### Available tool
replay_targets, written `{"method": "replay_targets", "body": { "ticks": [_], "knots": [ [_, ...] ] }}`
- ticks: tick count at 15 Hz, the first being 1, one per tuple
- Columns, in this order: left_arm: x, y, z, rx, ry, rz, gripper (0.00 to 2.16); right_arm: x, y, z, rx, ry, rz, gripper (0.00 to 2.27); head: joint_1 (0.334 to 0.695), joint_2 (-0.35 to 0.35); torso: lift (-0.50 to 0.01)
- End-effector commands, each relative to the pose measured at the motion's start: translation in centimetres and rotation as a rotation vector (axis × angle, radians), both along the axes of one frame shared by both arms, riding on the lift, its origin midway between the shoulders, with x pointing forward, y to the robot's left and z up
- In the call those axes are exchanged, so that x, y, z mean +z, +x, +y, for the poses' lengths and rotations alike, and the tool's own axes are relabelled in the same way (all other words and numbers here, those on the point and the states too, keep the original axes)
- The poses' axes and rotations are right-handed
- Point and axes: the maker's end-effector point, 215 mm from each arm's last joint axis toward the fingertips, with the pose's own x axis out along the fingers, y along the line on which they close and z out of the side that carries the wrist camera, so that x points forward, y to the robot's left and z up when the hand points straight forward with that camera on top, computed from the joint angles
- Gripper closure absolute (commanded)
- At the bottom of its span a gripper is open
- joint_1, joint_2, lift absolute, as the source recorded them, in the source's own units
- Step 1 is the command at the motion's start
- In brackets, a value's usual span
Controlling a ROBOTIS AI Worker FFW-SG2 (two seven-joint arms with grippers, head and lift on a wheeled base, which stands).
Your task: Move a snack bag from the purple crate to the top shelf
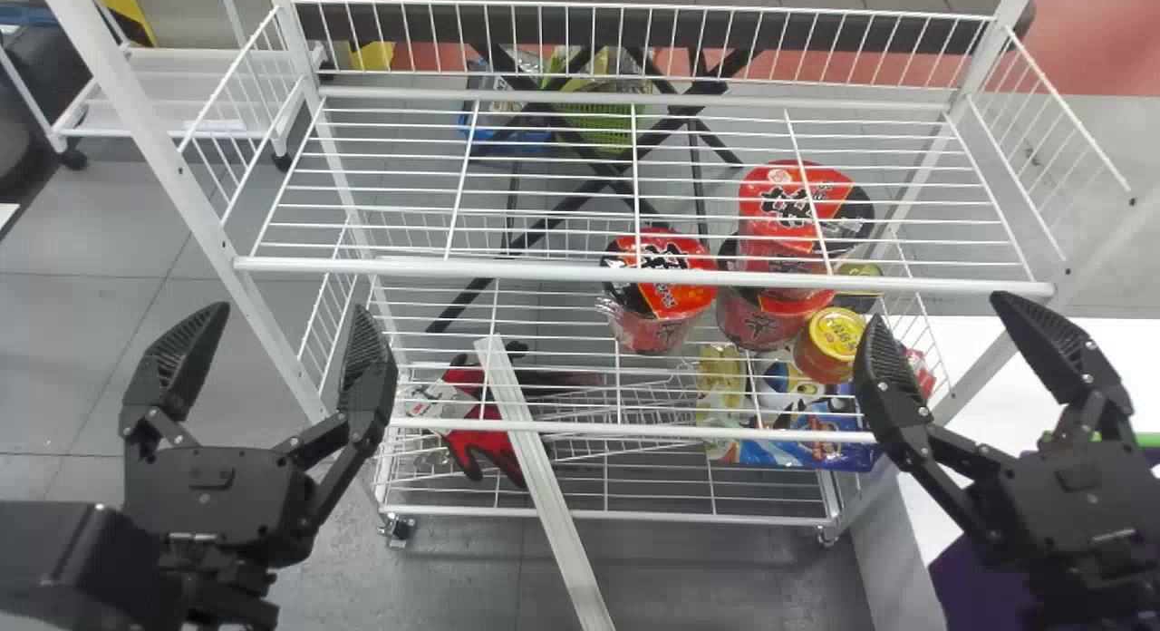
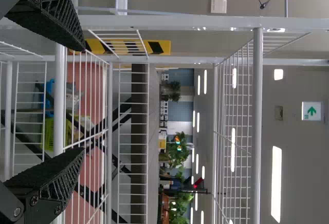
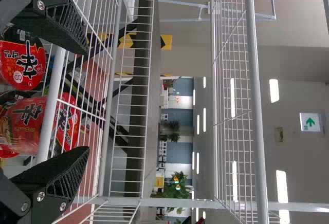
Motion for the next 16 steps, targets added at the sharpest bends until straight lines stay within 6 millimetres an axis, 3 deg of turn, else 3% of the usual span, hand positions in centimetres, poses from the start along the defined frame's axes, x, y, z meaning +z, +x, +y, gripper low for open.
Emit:
{"method": "replay_targets", "body": {
  "ticks": [1, 6, 10, 13, 16],
  "knots": [
    [-0.1, 0.0, 0.0, -0.001, 0.001, 0.003, 0.13, 0.0, 0.0, 0.0, 0.000, 0.000, 0.001, 0.17, 0.695, -0.019, -0.439],
    [-0.1, 0.0, 0.0, 0.000, 0.000, 0.003, 0.13, 0.1, 0.1, -0.1, -0.002, 0.006, 0.000, 0.17, 0.695, -0.020, -0.459],
    [-0.1, 0.0, 0.1, 0.001, 0.002, 0.004, 0.13, -2.0, 0.4, 0.3, 0.020, 0.009, 0.085, 0.17, 0.695, -0.014, -0.457],
    [-0.2, 0.0, 0.1, 0.002, 0.003, 0.004, 0.13, -1.4, 0.5, -0.1, 0.015, 0.007, 0.065, 0.17, 0.695, -0.014, -0.457],
    [-0.2, 0.0, 0.3, 0.005, 0.004, 0.005, 0.13, -1.5, 0.6, -2.2, -0.023, 0.031, 0.104, 0.18, 0.695, -0.020, -0.457]
  ]
}}
